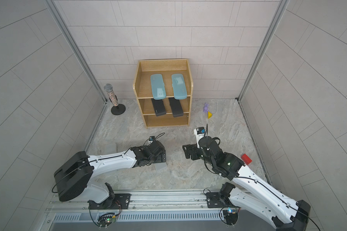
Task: Place the pencil cases on the shelf according to color
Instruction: Move the pencil case to the center of the board.
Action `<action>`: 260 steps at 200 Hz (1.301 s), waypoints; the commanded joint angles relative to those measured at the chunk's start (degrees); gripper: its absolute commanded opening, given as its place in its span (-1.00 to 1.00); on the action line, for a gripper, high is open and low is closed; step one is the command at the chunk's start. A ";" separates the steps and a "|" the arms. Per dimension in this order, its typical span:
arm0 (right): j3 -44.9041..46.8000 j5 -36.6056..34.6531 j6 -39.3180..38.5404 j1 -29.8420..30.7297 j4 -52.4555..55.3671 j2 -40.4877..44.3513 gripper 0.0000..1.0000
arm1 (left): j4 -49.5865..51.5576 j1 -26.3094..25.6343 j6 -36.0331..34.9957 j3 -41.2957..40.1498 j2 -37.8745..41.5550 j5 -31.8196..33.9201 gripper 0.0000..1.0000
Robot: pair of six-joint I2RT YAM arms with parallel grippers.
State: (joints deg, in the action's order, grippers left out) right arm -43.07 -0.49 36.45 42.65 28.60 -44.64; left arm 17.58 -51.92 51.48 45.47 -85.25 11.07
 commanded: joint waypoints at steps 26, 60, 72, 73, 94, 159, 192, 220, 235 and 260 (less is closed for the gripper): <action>5.34 3.75 3.25 0.73 -6.50 -4.18 0.97 | 14.21 5.26 0.43 -3.73 14.23 13.23 0.99; 7.02 5.09 3.55 2.87 -16.22 -11.96 1.00 | 24.76 17.41 0.30 -8.63 26.26 16.32 0.99; 7.03 6.62 3.63 3.14 -19.67 -15.68 1.00 | 25.63 22.79 -0.84 -9.90 28.42 15.62 0.99; 7.03 6.76 3.63 3.18 -19.92 -16.01 1.00 | 25.69 23.21 -0.98 -9.93 28.49 15.50 0.99; 5.73 8.87 3.65 4.37 -23.79 -22.49 1.00 | 24.52 32.02 -3.90 -11.09 29.20 13.84 0.99; 1.16 13.09 4.06 6.60 -27.37 -35.49 1.00 | 13.67 51.38 -11.82 -14.58 21.78 2.94 0.99; -0.11 12.81 4.16 7.99 -27.16 -38.47 1.00 | 10.35 53.31 -13.03 -14.48 17.82 -0.89 0.99; -0.35 10.93 4.42 9.02 -26.51 -39.27 1.00 | 8.98 53.24 -14.01 -13.53 13.45 -6.49 0.99; -0.41 10.06 4.51 9.20 -26.00 -39.37 1.00 | 11.51 52.98 -14.34 -11.68 12.18 -7.56 0.99; -0.52 8.27 4.51 9.29 -24.11 -38.48 1.00 | 10.87 50.31 -13.81 -12.07 12.81 -10.12 0.99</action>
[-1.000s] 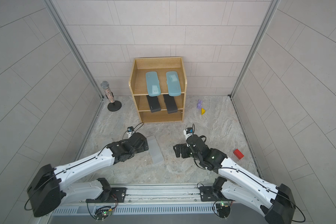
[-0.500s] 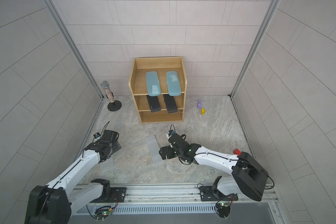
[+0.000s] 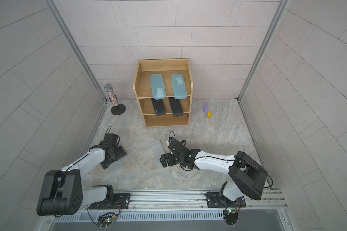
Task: Place the pencil cases on the shelf according to color
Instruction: Move the pencil case to the center of the board.
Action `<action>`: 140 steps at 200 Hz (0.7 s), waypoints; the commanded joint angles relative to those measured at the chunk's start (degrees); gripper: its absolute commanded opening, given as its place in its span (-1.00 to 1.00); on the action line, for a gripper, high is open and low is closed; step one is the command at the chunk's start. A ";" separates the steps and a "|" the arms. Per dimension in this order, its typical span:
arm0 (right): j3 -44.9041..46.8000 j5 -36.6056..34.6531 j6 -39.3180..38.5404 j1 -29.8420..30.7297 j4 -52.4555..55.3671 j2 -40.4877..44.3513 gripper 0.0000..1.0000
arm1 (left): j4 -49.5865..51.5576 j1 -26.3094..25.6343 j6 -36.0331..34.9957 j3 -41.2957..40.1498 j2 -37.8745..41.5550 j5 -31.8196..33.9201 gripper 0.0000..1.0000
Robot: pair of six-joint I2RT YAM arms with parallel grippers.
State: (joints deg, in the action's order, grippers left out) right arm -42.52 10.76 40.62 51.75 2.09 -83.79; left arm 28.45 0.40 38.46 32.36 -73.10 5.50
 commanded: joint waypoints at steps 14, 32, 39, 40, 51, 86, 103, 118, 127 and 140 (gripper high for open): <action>-0.94 -4.17 -0.14 0.21 3.69 1.68 1.00 | 0.17 -5.23 -0.34 1.18 0.51 -4.98 0.99; -0.96 -5.61 -0.78 0.24 5.14 2.73 1.00 | 0.41 -9.39 1.02 1.72 -0.98 -5.22 0.99; -1.11 -5.99 -1.07 0.20 5.76 2.92 1.00 | 0.02 -11.22 1.85 1.69 -1.61 -4.91 0.99; -1.14 -6.05 -1.16 0.20 5.79 2.92 1.00 | -0.06 -11.57 2.00 1.67 -1.65 -4.89 0.99; -1.51 -6.42 -1.63 0.20 6.87 2.93 1.00 | -1.19 -14.67 2.76 1.52 -2.61 -4.32 0.99; -1.93 -7.82 -2.29 0.15 8.11 3.28 1.00 | -3.62 -21.15 7.96 0.27 -4.36 -3.57 0.99; -2.40 -7.69 -3.20 0.11 8.02 2.90 1.00 | -4.05 -22.58 9.06 -0.82 -2.81 -3.56 0.99; -2.98 -7.64 -3.48 0.17 8.11 2.01 1.00 | -4.01 -24.15 10.11 -1.97 0.24 -3.55 0.99; -3.09 -8.05 -3.15 0.20 8.21 1.46 1.00 | -4.01 -25.60 10.64 -2.54 2.18 -3.32 0.99; -3.08 -8.56 -2.29 0.39 8.03 0.79 1.00 | -3.65 -27.61 11.64 -3.46 4.36 -3.28 0.99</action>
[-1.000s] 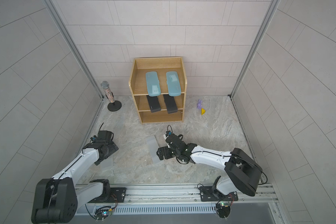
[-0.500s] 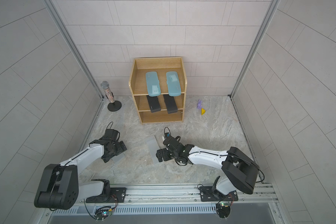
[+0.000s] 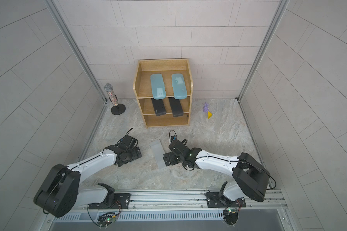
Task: Place the pencil cases on the shelf according to color
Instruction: Move the pencil case to the center of the board, then pick up the pencil case from the center of the board.
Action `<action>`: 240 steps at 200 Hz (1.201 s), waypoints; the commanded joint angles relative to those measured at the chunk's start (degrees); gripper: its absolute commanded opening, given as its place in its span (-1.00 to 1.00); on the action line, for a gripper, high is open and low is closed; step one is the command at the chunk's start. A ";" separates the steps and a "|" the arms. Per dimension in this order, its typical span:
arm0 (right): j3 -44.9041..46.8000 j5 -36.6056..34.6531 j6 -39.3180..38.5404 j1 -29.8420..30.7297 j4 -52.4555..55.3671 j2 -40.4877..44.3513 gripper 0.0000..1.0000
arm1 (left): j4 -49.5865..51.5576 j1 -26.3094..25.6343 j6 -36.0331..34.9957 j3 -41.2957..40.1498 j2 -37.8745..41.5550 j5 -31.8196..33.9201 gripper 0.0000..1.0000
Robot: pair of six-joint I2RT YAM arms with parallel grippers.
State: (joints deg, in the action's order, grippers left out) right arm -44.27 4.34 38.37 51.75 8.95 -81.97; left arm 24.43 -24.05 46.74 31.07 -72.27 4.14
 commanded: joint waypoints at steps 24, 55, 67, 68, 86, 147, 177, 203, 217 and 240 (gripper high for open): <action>-2.80 -4.61 0.82 2.87 2.34 -2.58 1.00 | 1.62 -5.92 5.47 -4.56 6.96 -1.88 0.99; -7.39 -6.41 2.42 7.45 4.64 -6.90 1.00 | 5.18 -6.36 6.14 -6.43 14.24 -0.22 0.99; -8.15 -7.72 4.12 8.81 4.91 -8.39 1.00 | 7.82 -6.39 5.67 -5.50 17.35 0.96 0.99; -8.22 -7.83 4.27 8.81 4.92 -8.62 1.00 | 8.05 -6.42 5.61 -5.41 17.61 1.00 0.99; -9.18 -10.21 6.08 10.19 5.76 -10.90 1.00 | 10.13 -6.37 5.13 -3.94 21.85 3.02 0.99; -11.40 -12.13 7.07 11.57 7.65 -17.78 1.00 | 9.99 -5.08 2.50 -1.50 25.49 7.91 0.99; -11.00 -14.12 8.26 12.54 7.31 -19.45 1.00 | 8.81 -2.19 1.27 -1.18 23.10 6.64 0.99; -10.48 -16.49 9.45 13.71 6.62 -21.57 1.00 | 8.53 0.49 -0.04 -1.19 23.60 5.34 0.99; -10.21 -17.01 10.25 14.25 6.39 -22.75 1.00 | 8.88 1.58 -0.65 -1.02 24.06 4.84 0.99; -9.39 -18.38 11.31 15.59 6.04 -23.76 0.91 | 9.50 2.58 -1.19 -1.18 24.97 4.45 0.99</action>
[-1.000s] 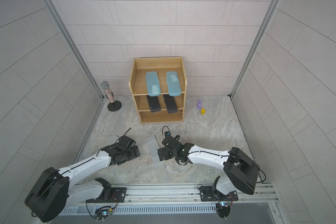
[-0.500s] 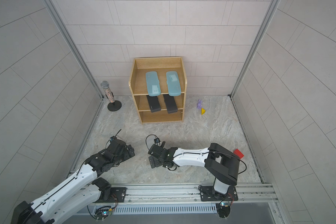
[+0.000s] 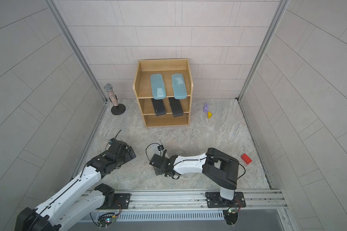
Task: Place the pencil cases on the shelf according to color
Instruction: Pick up the pencil case from the center of the board.
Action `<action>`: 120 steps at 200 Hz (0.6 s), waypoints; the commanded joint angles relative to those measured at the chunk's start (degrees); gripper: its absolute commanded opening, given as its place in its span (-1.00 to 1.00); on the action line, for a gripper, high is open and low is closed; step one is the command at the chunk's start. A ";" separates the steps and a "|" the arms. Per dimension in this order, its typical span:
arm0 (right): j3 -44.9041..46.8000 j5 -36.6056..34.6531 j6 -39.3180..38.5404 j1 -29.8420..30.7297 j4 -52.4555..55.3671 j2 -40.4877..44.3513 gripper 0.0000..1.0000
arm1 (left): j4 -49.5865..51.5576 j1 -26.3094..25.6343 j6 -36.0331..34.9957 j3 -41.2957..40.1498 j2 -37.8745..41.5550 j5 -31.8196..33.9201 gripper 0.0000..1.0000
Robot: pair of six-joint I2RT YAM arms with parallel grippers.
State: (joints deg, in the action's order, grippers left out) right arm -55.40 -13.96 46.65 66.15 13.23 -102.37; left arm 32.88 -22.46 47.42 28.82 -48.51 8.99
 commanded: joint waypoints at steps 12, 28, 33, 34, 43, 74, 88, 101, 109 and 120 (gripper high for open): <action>2.18 -0.53 3.57 1.77 1.63 -3.56 0.82 | 1.37 1.13 -1.93 1.06 1.74 -0.56 0.99; 3.18 -1.13 4.55 2.06 1.47 -2.79 0.64 | 1.63 1.27 -1.89 1.05 2.40 -0.95 0.99; 3.65 -1.41 4.81 2.22 1.25 -2.34 0.58 | 1.72 1.28 -1.89 0.99 2.56 -0.99 0.99; 3.73 -1.42 4.87 2.18 1.17 -2.28 0.57 | 1.73 1.32 -1.89 0.98 2.60 -0.99 0.99; 4.72 -2.04 5.43 2.31 0.87 -1.20 0.47 | 1.68 1.28 -1.80 0.87 3.00 -1.07 0.99; 8.31 -4.08 6.24 2.27 0.26 4.63 -0.01 | 1.68 1.28 -1.38 0.51 3.68 -1.81 0.99; 10.46 -5.31 6.70 2.32 -0.31 8.41 -0.21 | 1.14 1.28 -1.06 0.45 3.68 -2.29 0.99; 12.50 -7.44 7.67 2.23 -0.58 12.73 -0.24 | 0.51 1.28 -0.84 0.54 3.67 -2.90 0.99; 13.88 -8.68 7.75 2.21 -1.05 15.45 -0.24 | 0.19 1.28 -0.75 0.74 3.69 -3.19 0.99; 15.42 -10.53 7.62 2.02 -1.52 18.91 -0.25 | -0.18 1.27 -0.66 1.06 3.66 -3.37 0.99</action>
State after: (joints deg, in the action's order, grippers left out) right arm -42.44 -18.98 52.58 68.25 11.05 -90.48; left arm 33.21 -21.50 46.63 28.82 -45.30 6.33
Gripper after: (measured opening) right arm 0.721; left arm 0.996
